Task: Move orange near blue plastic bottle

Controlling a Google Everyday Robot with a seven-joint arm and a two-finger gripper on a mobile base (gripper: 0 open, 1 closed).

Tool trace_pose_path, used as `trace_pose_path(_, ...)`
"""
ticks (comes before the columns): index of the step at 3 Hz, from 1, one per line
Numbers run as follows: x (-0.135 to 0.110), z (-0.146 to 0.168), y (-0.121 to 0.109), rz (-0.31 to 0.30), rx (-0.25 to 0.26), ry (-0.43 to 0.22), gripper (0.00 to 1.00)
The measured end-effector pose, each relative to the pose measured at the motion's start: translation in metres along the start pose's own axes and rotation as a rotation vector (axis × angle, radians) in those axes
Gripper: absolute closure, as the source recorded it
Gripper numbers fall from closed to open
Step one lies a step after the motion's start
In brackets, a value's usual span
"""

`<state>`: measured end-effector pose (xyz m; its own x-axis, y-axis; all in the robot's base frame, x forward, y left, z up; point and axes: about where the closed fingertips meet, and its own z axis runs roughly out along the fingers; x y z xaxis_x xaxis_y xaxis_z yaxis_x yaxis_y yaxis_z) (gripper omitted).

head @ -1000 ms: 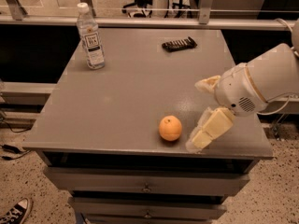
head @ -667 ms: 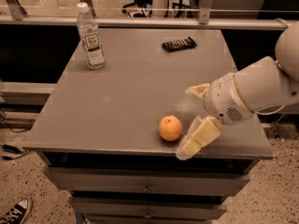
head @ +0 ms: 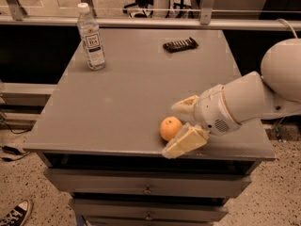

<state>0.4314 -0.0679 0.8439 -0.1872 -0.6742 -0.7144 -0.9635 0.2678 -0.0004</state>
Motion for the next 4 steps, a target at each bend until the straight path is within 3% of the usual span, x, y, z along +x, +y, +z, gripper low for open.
trace_pose_path(1, -0.001, 0.002, 0.000, 0.006, 0.004, -0.002, 0.47)
trace_pose_path(2, -0.003, -0.009, -0.013, 0.016, 0.035, 0.007, 0.78)
trace_pose_path(3, -0.009, -0.031, -0.034, 0.010, 0.087, 0.008, 1.00)
trace_pose_path(4, -0.009, -0.031, -0.033, 0.010, 0.087, 0.008, 1.00)
